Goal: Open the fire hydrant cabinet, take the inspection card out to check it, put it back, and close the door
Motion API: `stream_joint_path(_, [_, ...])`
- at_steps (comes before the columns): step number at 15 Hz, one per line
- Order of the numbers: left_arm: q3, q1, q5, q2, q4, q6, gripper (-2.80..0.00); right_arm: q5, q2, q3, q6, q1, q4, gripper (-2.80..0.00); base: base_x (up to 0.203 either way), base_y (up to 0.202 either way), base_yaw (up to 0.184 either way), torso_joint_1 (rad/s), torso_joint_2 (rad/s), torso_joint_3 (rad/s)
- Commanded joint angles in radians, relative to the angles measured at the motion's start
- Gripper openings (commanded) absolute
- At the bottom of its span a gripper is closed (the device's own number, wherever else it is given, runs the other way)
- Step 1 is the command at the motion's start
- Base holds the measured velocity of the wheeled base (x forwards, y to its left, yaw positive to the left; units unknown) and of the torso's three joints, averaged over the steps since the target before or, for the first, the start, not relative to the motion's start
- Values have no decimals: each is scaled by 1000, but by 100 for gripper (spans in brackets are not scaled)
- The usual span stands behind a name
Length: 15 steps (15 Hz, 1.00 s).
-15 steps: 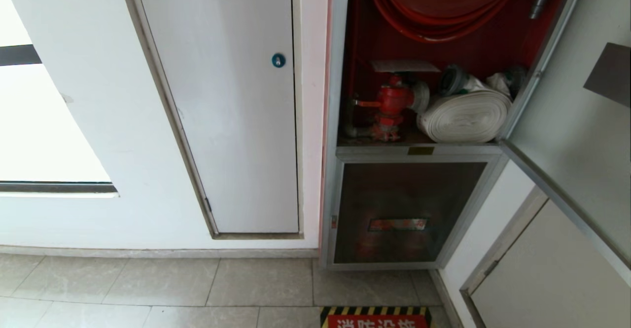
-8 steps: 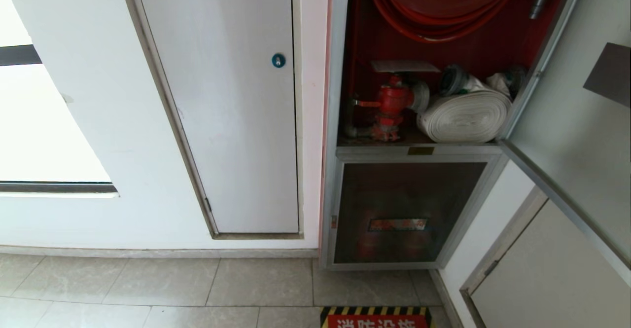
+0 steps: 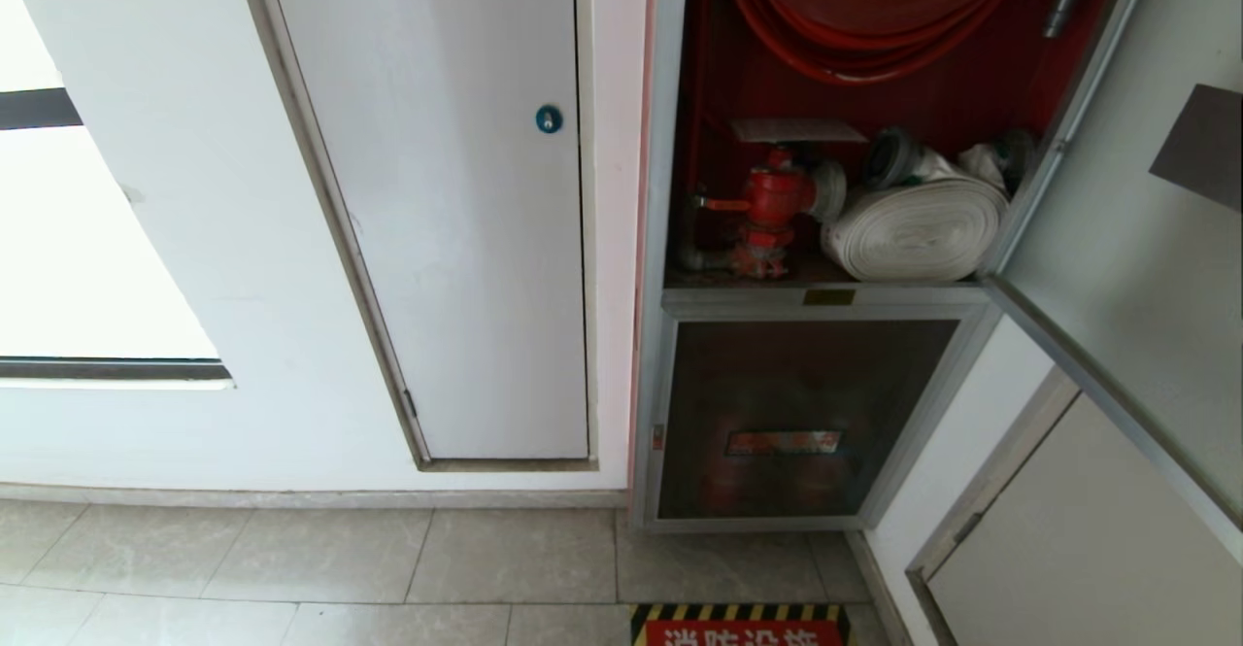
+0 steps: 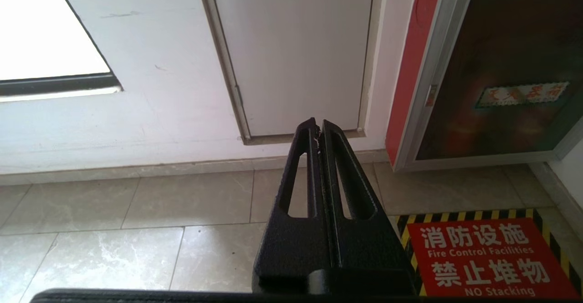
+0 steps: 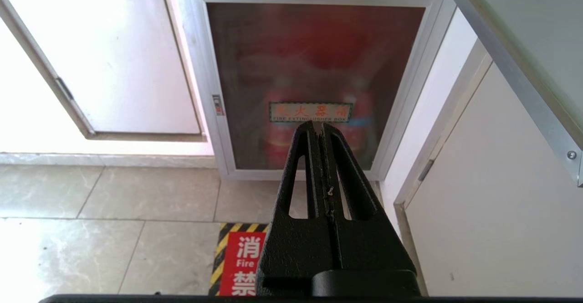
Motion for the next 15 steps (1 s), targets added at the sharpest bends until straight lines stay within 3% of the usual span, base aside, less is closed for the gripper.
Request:
stream_joint_path(1, [0,0,0,1,0,0,-280,0,2,1,3,0,2,-280,0,0,0,0,0,0])
stream_joint_path(4, [0,0,0,1,0,1,-280,-5,2,1,38,0,0,-280,0,0,0,0,0,0])
stream_joint_path(15, [0,0,3,1,-3,-22,-280,-5,2,1,40,0,-6,-280,0,0,0,0,0,0])
